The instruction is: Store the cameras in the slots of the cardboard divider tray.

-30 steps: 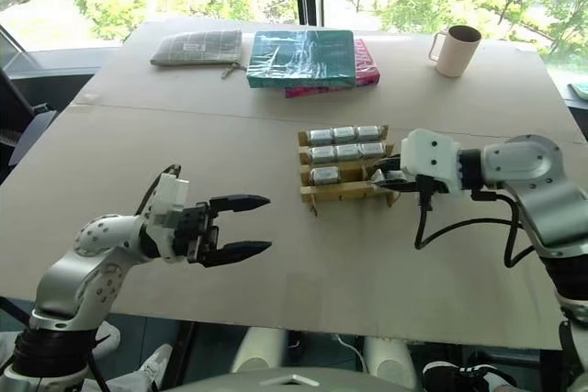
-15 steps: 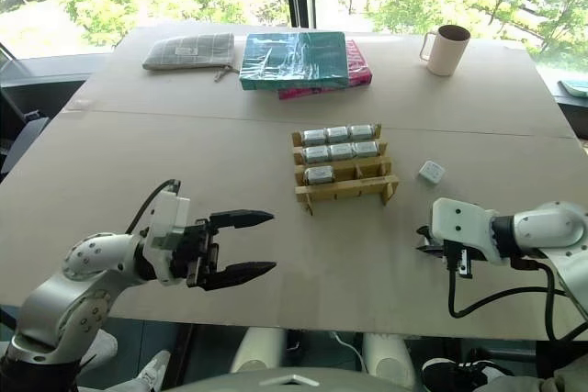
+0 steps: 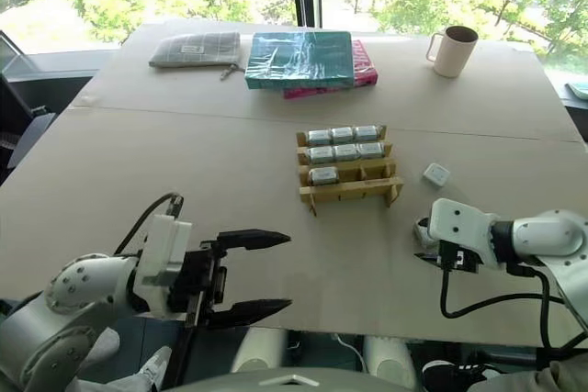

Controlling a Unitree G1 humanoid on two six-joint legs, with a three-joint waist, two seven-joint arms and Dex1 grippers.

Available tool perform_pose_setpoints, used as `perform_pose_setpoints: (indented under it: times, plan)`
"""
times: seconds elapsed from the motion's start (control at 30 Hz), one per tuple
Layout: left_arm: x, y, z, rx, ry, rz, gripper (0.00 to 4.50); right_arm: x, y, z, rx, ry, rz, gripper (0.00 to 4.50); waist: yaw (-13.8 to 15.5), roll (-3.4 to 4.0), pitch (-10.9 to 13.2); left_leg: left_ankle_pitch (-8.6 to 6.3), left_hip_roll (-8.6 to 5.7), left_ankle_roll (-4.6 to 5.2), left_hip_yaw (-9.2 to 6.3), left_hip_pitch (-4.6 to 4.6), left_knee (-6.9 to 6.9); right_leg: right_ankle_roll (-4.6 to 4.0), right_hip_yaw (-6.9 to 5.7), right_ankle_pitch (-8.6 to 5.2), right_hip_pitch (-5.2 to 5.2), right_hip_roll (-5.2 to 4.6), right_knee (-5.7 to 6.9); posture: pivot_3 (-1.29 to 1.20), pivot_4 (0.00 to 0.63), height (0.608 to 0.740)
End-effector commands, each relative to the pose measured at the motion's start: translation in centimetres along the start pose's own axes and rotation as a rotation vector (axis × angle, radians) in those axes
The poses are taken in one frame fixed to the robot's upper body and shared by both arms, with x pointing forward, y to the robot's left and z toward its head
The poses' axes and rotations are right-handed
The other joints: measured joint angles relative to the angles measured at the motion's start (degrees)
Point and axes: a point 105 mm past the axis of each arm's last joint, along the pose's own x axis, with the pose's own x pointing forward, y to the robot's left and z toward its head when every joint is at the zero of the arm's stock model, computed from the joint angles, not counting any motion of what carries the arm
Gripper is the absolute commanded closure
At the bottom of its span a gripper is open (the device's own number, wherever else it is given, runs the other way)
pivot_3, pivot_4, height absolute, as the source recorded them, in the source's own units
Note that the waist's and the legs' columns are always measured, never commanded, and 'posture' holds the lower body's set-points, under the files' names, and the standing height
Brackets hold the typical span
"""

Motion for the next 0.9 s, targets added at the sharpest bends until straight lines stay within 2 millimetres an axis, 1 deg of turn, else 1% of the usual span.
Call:
perform_pose_setpoints:
  times: [0.03,0.13,0.2,0.3,0.37,0.43,0.6,0.77,0.83,0.9]
  plan:
    - [0.2,-0.8,1.2,0.036,-0.019,-0.013,0.71,-0.7,-0.7,0.2,-0.034,0.003,-0.045,1.83,-0.01,0.0,0.0,0.0,-0.01,0.0,0.01,0.01,0.01,0.0,0.01,0.0,0.0,-0.01,0.0,0.0,0.15,0.74]
    - [0.1,-0.9,1.5,0.035,-0.017,-0.011,0.71,-0.7,-1.4,0.1,-0.054,0.004,-0.09,1.83,-0.03,0.0,0.0,0.0,-0.01,0.0,0.03,0.01,0.01,0.0,0.02,0.0,0.0,-0.01,-0.01,0.0,0.15,0.74]
    - [0.1,-1.0,1.6,0.034,-0.015,-0.009,0.71,-0.9,-1.5,0.2,-0.045,-0.008,-0.071,1.83,-0.03,0.0,0.0,0.0,-0.01,0.0,0.02,0.0,0.01,-0.01,0.01,0.0,0.0,0.01,-0.01,0.0,0.15,0.74]
    - [0.0,-1.1,1.8,0.033,-0.01,-0.004,0.71,-1.4,-2.2,0.4,-0.11,-0.003,-0.112,0.97,-0.03,0.01,0.0,0.0,0.0,0.0,0.01,0.01,0.01,-0.01,0.01,0.0,0.0,0.01,-0.01,0.0,0.15,0.74]
    - [0.1,-1.0,1.9,0.031,-0.009,-0.001,0.71,-1.3,-2.7,0.2,-0.183,0.008,-0.15,0.04,-0.03,0.01,0.0,0.0,-0.01,0.0,0.02,0.0,0.01,-0.01,0.0,0.0,0.0,0.02,-0.02,0.0,0.15,0.74]
    - [0.1,-1.0,1.9,0.03,-0.009,-0.001,0.71,-1.1,-2.6,-0.2,-0.221,0.026,-0.127,0.04,-0.02,0.01,0.0,0.0,-0.01,0.0,0.03,0.0,0.01,0.0,-0.01,0.0,0.01,0.02,-0.06,0.0,0.15,0.74]
    - [0.0,-0.1,1.9,0.035,-0.004,0.011,0.71,-0.4,-3.2,-1.0,-0.294,0.046,-0.097,0.04,-0.06,0.01,0.0,0.0,-0.02,0.0,0.04,0.02,0.01,0.0,-0.05,0.0,0.01,0.15,-0.05,0.0,0.15,0.74]
    - [-0.1,0.7,1.6,0.034,0.002,0.053,0.71,0.4,-2.8,-2.3,-0.281,0.067,-0.042,0.04,-0.04,0.01,0.0,0.0,-0.01,0.0,0.05,0.02,0.0,-0.06,-0.01,0.03,0.02,0.3,-0.06,0.0,0.15,0.74]
    - [0.0,0.8,1.4,0.031,0.003,0.066,0.71,0.7,-2.8,-2.9,-0.265,0.078,-0.035,0.04,-0.04,0.01,0.0,0.0,-0.01,0.0,0.05,0.02,0.0,-0.07,-0.01,0.04,0.01,0.31,-0.06,0.0,0.15,0.74]
    - [0.1,0.8,1.3,0.03,0.001,0.071,0.71,0.8,-2.9,-3.0,-0.249,0.076,-0.028,0.04,-0.04,0.01,0.0,0.0,-0.01,0.0,0.07,0.04,0.0,-0.07,-0.02,0.05,0.02,0.31,-0.06,0.0,0.15,0.74]
